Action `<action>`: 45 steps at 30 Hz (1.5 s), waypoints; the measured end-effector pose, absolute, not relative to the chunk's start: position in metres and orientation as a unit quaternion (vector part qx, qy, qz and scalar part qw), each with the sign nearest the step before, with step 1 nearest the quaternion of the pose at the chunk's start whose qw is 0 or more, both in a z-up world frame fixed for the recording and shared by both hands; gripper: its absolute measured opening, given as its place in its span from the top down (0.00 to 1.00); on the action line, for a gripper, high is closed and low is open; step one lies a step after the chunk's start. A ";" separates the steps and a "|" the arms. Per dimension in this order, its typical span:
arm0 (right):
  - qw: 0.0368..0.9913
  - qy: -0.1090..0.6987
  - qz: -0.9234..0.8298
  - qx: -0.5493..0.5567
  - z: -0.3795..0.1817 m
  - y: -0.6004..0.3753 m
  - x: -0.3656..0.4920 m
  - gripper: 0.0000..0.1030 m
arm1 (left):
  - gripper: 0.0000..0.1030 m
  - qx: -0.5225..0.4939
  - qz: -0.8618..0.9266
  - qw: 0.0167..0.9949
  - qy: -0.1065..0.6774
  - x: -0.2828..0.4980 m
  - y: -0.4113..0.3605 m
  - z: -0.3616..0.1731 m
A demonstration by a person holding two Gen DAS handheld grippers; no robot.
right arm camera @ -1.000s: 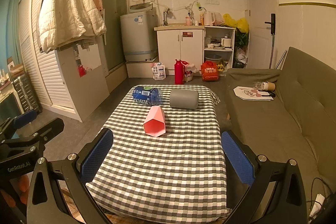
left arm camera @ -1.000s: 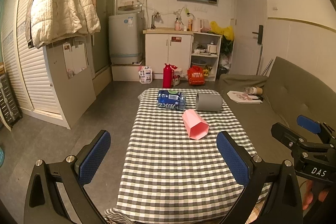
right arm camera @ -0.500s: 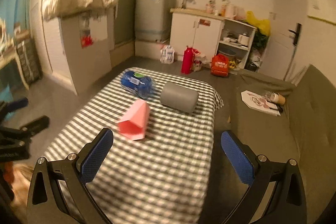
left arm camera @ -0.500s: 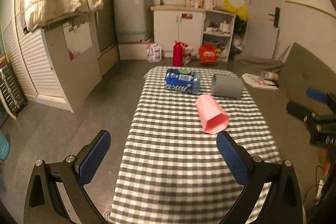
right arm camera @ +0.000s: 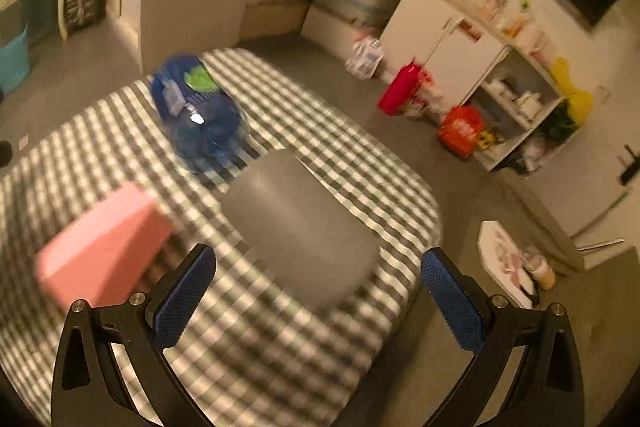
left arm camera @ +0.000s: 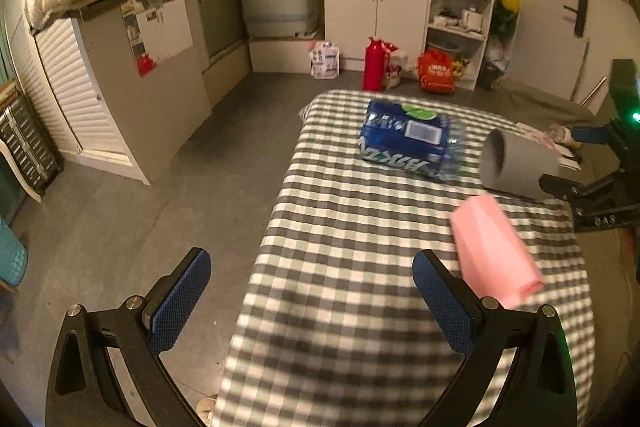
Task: Flip cup upside down
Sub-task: 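Reach the right gripper to the grey cup and close on it, then lift the grey cup with the right gripper and carry it back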
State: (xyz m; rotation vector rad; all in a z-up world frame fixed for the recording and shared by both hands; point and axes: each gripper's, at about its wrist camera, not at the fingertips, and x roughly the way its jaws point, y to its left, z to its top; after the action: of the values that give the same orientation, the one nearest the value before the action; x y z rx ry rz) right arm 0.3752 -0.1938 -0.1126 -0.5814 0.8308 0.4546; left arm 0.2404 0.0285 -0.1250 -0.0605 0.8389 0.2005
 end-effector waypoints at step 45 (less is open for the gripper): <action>0.810 0.573 0.122 0.003 -0.142 -0.181 0.109 0.26 | 0.00 -0.060 0.045 0.931 0.358 0.100 0.032 -0.074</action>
State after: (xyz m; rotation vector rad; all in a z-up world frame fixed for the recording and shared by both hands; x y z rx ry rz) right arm 0.1090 -0.1810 -0.1423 0.0055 1.2242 0.2607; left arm 0.1001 0.0322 -0.0737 -0.1223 0.7319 0.0913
